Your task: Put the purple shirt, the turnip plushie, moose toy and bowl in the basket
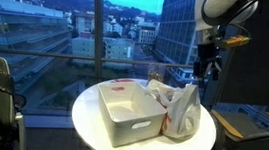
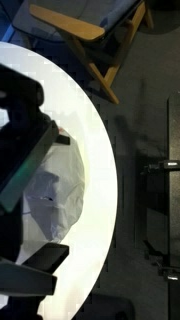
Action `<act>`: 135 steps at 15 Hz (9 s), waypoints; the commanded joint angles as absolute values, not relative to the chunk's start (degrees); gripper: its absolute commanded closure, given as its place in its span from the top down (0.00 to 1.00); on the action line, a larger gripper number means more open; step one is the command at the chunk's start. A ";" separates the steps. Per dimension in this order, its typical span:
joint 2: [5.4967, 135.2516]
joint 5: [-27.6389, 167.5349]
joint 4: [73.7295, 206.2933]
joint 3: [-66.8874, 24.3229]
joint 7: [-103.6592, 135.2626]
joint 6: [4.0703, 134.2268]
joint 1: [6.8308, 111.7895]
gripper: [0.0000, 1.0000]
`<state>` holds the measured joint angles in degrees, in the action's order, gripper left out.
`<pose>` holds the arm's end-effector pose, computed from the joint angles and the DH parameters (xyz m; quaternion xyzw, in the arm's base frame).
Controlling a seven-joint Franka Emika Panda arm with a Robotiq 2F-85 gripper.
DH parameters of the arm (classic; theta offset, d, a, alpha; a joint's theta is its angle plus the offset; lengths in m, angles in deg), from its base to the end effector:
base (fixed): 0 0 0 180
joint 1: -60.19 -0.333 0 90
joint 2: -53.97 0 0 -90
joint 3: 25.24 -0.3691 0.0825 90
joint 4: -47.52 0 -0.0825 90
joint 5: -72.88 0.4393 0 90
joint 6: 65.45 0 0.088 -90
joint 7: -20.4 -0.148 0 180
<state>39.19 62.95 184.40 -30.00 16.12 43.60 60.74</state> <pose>0.4550 0.0141 0.3847 0.9889 0.0342 -0.1073 0.0966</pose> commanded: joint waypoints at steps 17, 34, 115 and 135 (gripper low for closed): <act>59.83 69.76 168.56 -29.85 15.95 71.16 56.87 1.00; 71.48 101.12 171.46 -27.53 11.19 88.49 63.86 1.00; 40.59 44.50 158.91 -41.43 5.19 48.86 54.01 0.06; 85.06 20.80 126.14 -37.78 0.07 57.18 40.29 0.06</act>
<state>81.35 18.29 128.19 -40.53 -1.47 53.74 40.48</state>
